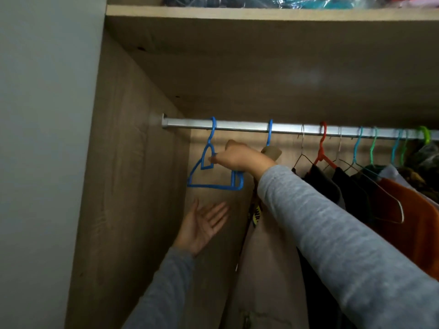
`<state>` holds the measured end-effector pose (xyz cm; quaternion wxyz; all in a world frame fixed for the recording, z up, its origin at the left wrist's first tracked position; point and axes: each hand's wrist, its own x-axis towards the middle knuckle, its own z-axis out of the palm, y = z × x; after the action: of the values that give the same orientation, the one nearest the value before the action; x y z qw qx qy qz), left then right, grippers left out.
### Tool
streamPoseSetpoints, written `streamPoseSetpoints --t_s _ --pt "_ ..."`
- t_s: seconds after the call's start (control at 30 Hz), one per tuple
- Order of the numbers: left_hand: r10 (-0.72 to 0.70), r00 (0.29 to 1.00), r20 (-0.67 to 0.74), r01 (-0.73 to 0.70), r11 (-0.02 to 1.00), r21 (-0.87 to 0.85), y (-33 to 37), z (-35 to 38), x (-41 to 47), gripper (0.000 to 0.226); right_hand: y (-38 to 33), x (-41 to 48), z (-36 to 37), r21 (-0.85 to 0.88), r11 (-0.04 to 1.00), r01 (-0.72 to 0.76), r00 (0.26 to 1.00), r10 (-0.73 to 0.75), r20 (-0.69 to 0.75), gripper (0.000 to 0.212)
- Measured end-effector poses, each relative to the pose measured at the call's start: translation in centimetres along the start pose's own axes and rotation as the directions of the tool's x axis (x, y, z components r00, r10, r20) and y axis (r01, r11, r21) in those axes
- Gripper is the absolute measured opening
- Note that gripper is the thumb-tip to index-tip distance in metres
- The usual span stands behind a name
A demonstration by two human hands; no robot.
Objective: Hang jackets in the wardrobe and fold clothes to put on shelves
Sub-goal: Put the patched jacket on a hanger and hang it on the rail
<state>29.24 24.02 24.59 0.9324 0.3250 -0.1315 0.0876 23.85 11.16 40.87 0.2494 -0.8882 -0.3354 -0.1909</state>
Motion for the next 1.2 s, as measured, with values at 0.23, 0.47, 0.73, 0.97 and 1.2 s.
streamPoseSetpoints --t_s 0.23,0.47,0.73,0.97,1.2 --pt "0.03 1.0 -0.002 -0.03 0.985 0.169 4.2 3.7 0.5 0.015 0.1 0.7 2.6 0.081 0.995 -0.058 0.996 0.063 -0.056 0.022" --pt "0.144 0.989 -0.017 -0.13 0.933 0.335 5.8 5.0 1.2 0.019 0.1 0.0 2.9 0.224 0.974 -0.02 0.978 0.066 -0.197 0.014" --pt "0.153 0.988 -0.036 -0.117 0.867 0.484 4.4 1.4 0.5 0.021 1.4 -1.3 5.6 0.189 0.975 -0.117 0.992 0.107 0.059 0.019" --pt "0.134 0.983 -0.123 -0.041 0.824 0.565 1.9 -1.8 -2.4 0.026 3.5 -3.6 8.7 0.109 0.977 -0.185 0.928 0.137 0.345 0.013" --pt "0.24 0.951 -0.196 -0.004 0.642 0.767 0.5 -0.5 -8.1 0.029 4.4 -7.5 8.9 0.103 0.978 -0.183 0.835 0.099 0.542 0.012"
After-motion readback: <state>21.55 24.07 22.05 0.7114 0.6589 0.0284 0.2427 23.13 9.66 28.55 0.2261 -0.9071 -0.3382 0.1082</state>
